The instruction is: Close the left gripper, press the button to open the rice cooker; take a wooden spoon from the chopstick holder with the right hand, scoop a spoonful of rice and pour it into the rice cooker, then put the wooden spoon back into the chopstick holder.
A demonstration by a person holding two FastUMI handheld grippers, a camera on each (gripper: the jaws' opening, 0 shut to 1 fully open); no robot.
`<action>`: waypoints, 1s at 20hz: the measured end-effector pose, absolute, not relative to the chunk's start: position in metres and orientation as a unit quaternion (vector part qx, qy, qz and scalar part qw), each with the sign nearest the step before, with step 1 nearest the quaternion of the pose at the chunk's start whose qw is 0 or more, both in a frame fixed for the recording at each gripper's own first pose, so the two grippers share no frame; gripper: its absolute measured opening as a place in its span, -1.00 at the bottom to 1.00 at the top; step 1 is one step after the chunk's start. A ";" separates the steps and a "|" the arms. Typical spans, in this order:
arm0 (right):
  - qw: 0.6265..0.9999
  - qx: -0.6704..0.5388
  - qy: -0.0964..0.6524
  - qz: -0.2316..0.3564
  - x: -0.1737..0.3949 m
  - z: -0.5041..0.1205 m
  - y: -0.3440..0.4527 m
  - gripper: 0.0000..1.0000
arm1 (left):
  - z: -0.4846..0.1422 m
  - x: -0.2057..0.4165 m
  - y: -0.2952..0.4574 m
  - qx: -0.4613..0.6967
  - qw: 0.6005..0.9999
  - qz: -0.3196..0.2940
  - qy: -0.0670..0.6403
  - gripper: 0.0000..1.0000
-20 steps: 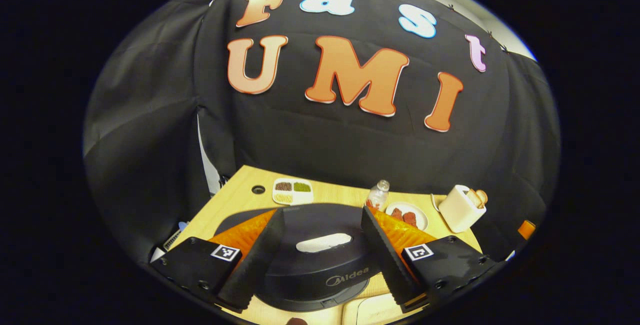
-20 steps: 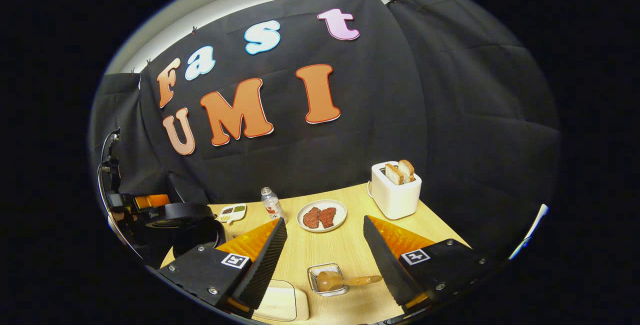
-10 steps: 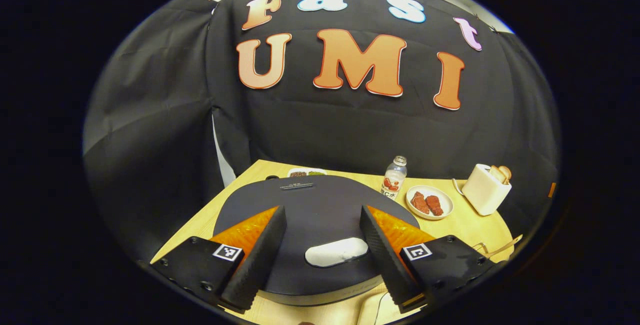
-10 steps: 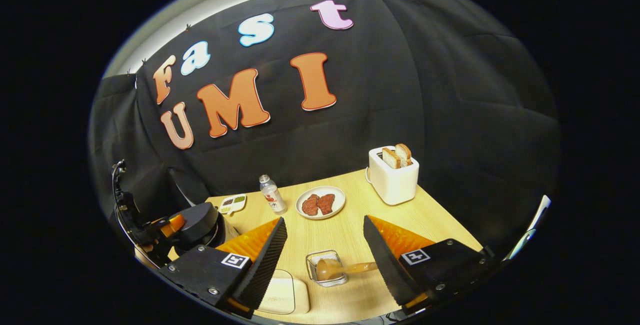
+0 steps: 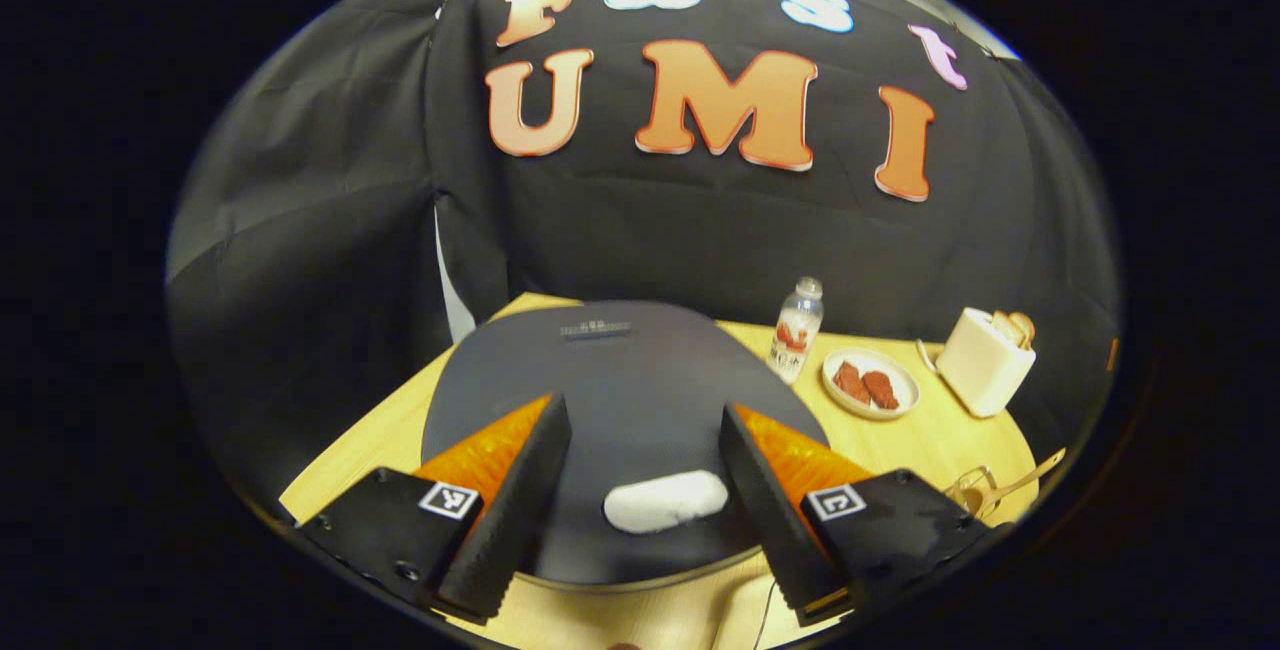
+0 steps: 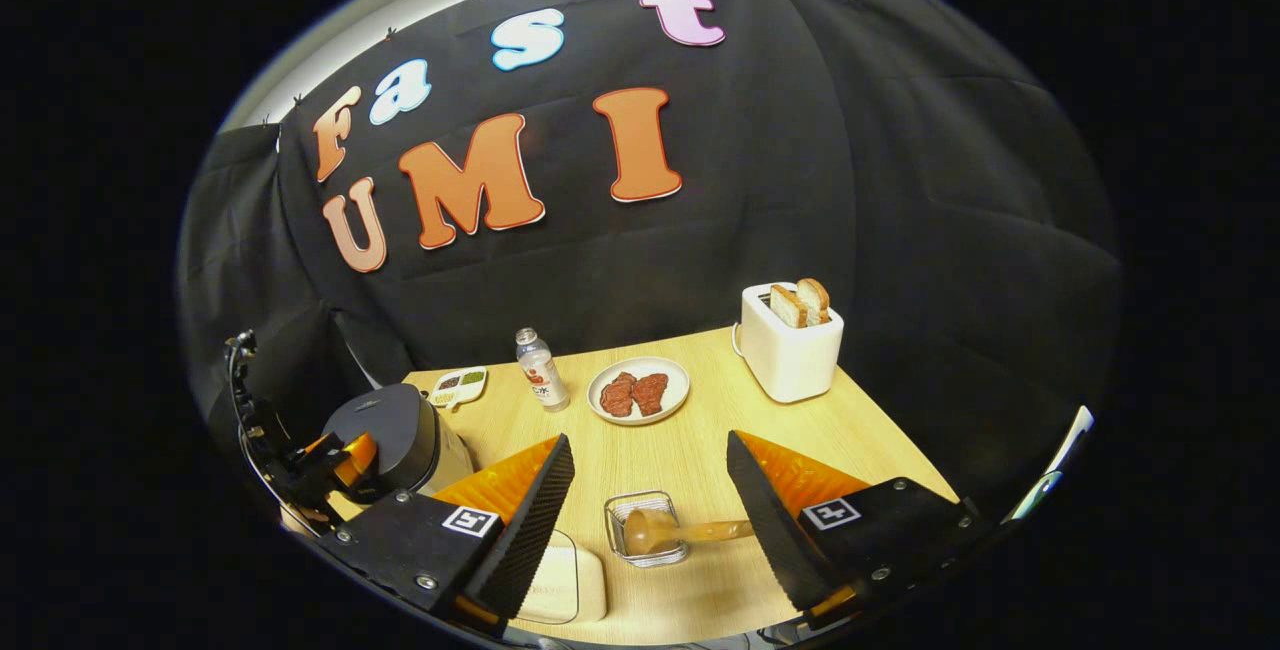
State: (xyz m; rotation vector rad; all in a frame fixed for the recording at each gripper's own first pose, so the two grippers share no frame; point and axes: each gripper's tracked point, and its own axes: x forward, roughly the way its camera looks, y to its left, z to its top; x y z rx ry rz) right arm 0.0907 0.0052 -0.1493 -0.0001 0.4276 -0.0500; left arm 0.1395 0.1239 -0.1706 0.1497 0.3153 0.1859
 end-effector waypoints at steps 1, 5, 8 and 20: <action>0.976 -0.004 0.216 -0.023 0.091 -0.153 0.006 0.89 | -0.172 0.138 0.124 0.076 0.980 0.093 0.160 1.00; 0.975 -0.029 0.218 -0.023 0.091 -0.156 0.006 0.90 | -0.164 0.144 0.123 0.096 0.980 0.084 0.154 1.00; 0.976 -0.025 0.217 -0.022 0.090 -0.152 0.007 0.90 | -0.162 0.146 0.121 0.093 0.979 0.073 0.167 0.97; 0.989 -0.048 0.134 -0.044 0.094 -0.054 -0.024 0.89 | 0.006 0.103 0.095 0.104 0.989 0.033 0.095 1.00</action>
